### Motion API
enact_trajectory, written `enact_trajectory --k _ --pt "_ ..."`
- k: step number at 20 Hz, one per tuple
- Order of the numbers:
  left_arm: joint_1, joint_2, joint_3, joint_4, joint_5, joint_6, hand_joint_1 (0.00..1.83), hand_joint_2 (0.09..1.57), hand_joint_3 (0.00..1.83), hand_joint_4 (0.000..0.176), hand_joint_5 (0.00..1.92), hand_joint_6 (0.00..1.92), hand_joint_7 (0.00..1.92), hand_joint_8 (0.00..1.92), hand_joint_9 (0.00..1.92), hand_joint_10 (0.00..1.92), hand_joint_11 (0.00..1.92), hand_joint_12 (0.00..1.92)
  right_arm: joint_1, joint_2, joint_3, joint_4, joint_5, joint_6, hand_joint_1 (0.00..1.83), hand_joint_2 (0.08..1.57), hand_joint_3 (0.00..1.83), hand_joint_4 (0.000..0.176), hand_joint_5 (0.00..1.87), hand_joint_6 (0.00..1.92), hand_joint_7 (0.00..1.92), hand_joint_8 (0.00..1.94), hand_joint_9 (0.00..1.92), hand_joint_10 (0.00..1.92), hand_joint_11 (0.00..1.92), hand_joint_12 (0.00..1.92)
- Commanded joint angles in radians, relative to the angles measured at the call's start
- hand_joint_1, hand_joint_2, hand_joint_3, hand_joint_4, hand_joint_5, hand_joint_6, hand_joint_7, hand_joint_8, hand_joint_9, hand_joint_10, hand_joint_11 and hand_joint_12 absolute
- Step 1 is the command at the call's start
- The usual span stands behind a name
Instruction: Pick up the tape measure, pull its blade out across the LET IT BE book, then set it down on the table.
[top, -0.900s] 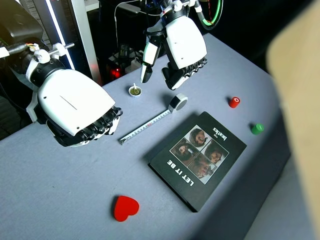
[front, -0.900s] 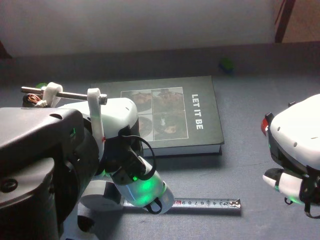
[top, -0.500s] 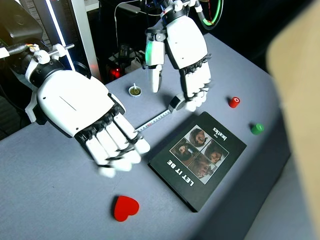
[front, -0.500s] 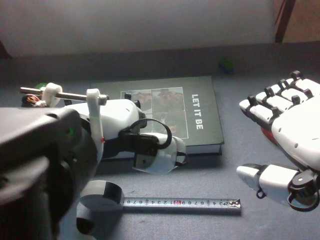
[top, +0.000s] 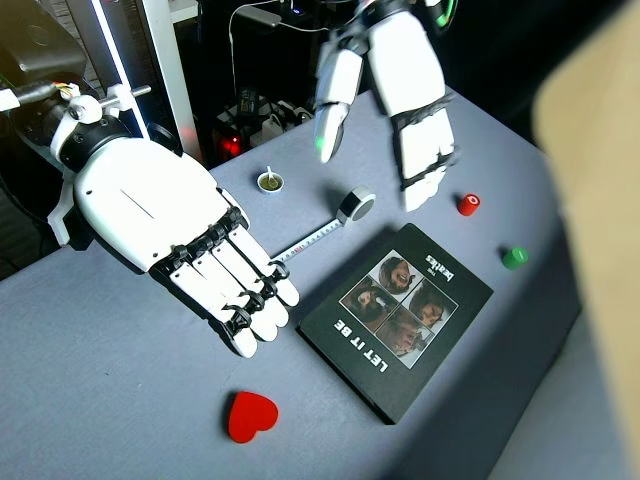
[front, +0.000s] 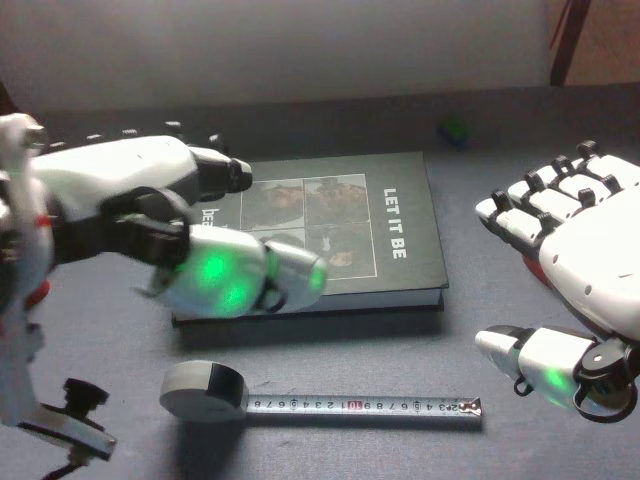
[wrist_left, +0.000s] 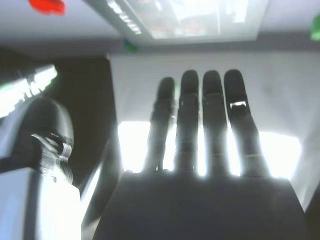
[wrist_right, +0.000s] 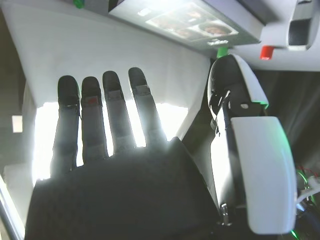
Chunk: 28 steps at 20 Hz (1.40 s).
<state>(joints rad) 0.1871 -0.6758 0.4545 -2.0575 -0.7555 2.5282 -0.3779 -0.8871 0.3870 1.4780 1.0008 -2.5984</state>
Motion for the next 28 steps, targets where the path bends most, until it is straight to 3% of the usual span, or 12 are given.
enact_trajectory --k 1,4,8,9,11,13,15,20,21,22,23,28 --pt "-0.003 0.011 0.008 0.059 0.125 -0.004 0.66 1.00 0.01 0.000 0.21 0.00 0.25 0.00 0.22 0.00 0.00 0.62 0.010 0.004 -0.002 -0.081 0.029 0.004 0.12 1.21 0.00 0.040 0.11 0.00 0.14 0.01 0.09 0.00 0.00 0.36" --pt "0.018 0.029 0.060 0.073 0.286 -0.004 0.73 1.06 0.00 0.000 0.24 0.00 0.26 0.00 0.24 0.00 0.00 0.70 0.009 0.003 -0.002 -0.081 0.028 0.014 0.13 1.22 0.00 0.041 0.11 0.00 0.15 0.01 0.09 0.00 0.00 0.36" --pt "0.078 0.036 0.118 0.049 0.405 -0.002 0.87 1.06 0.00 0.000 0.37 0.01 0.41 0.01 0.35 0.01 0.05 0.76 0.004 0.003 -0.003 -0.081 0.034 0.016 0.13 1.23 0.01 0.040 0.11 0.00 0.16 0.01 0.09 0.00 0.00 0.35" --pt "0.115 0.045 0.135 0.050 0.444 -0.040 0.89 1.06 0.00 0.000 0.38 0.01 0.44 0.02 0.36 0.01 0.05 0.76 0.004 0.003 -0.003 -0.081 0.034 0.019 0.13 1.23 0.01 0.040 0.11 0.00 0.16 0.01 0.09 0.00 0.00 0.35" --pt "0.182 0.063 0.156 0.173 0.508 -0.201 0.88 1.08 0.00 0.000 0.40 0.01 0.46 0.01 0.37 0.01 0.05 0.77 0.004 0.003 -0.003 -0.081 0.033 0.021 0.13 1.25 0.01 0.040 0.11 0.00 0.17 0.01 0.09 0.00 0.00 0.33" --pt "0.222 0.083 0.164 0.201 0.520 -0.255 0.90 1.09 0.00 0.000 0.45 0.02 0.49 0.01 0.40 0.01 0.08 0.78 0.002 0.003 -0.004 -0.081 0.033 0.021 0.17 1.27 0.00 0.037 0.12 0.00 0.21 0.01 0.09 0.00 0.00 0.41" --pt "0.265 0.097 0.162 0.397 0.503 -0.491 0.90 1.10 0.00 0.000 0.49 0.01 0.52 0.01 0.44 0.01 0.10 0.78 0.000 0.003 -0.004 -0.081 0.037 0.021 0.18 1.26 0.00 0.036 0.14 0.01 0.24 0.01 0.11 0.01 0.00 0.50" --pt "0.370 0.098 0.168 0.815 0.487 -0.959 0.92 1.10 0.00 0.000 0.56 0.01 0.59 0.01 0.51 0.01 0.16 0.78 0.001 0.003 -0.005 -0.081 0.039 0.024 0.24 1.23 0.00 0.033 0.20 0.01 0.27 0.01 0.15 0.01 0.00 0.60" --pt "0.406 0.099 0.167 0.933 0.462 -1.092 0.92 1.10 0.00 0.000 0.57 0.01 0.60 0.01 0.52 0.02 0.17 0.79 0.000 0.003 -0.006 -0.080 0.039 0.024 0.24 1.23 0.00 0.033 0.21 0.01 0.28 0.01 0.17 0.01 0.00 0.64" --pt "0.504 0.098 0.168 1.213 0.356 -1.385 0.92 1.10 0.00 0.000 0.57 0.01 0.61 0.01 0.53 0.01 0.17 0.78 -0.001 0.003 -0.006 -0.080 0.041 0.024 0.24 1.23 0.00 0.033 0.21 0.01 0.29 0.01 0.17 0.01 0.00 0.64" --pt "0.544 0.091 0.173 1.286 0.315 -1.470 0.93 1.11 0.00 0.000 0.58 0.00 0.61 0.00 0.53 0.00 0.18 0.78 -0.001 0.003 -0.007 -0.080 0.038 0.024 0.26 1.22 0.00 0.032 0.24 0.01 0.31 0.01 0.19 0.01 0.00 0.66" --pt "0.630 0.048 0.188 1.356 0.234 -1.591 0.94 1.11 0.00 0.000 0.58 0.00 0.60 0.00 0.53 0.00 0.19 0.78 -0.002 0.003 -0.008 -0.080 0.039 0.024 0.28 1.21 0.00 0.032 0.20 0.00 0.29 0.00 0.18 0.00 0.00 0.66"
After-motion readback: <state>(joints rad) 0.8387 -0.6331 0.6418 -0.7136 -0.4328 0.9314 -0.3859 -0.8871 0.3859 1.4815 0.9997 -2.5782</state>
